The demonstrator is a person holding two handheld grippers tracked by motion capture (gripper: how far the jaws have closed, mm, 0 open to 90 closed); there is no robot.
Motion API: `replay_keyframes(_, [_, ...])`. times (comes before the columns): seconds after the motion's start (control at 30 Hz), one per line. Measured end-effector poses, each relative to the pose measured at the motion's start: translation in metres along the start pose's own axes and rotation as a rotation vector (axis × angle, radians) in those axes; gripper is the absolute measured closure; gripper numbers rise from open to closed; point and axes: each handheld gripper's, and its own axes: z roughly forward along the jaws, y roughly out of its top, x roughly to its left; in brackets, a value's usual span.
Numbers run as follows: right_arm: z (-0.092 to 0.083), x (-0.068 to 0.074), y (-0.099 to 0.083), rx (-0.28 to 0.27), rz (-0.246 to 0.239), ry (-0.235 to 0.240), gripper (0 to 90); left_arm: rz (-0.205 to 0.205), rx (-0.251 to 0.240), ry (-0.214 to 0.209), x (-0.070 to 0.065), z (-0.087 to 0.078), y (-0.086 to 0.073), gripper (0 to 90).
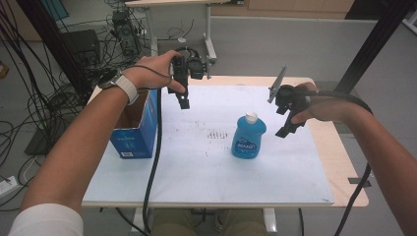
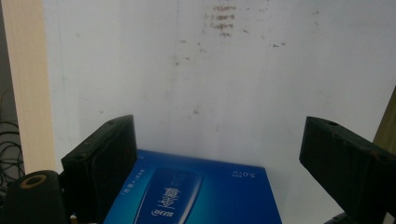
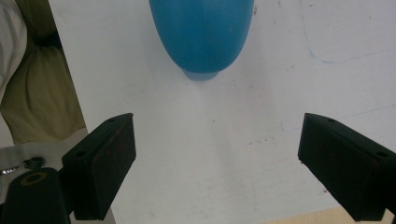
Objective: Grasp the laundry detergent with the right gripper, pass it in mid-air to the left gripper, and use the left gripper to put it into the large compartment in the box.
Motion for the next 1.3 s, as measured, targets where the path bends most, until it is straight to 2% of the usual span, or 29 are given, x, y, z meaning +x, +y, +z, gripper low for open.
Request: replay_keyframes(1.3, [0.0043,0.0007,-0.0005,-0.028,-0.002,0.003,9.3,-0.015,-0.015,0.001,0.0,0.004,-0.003,11.3])
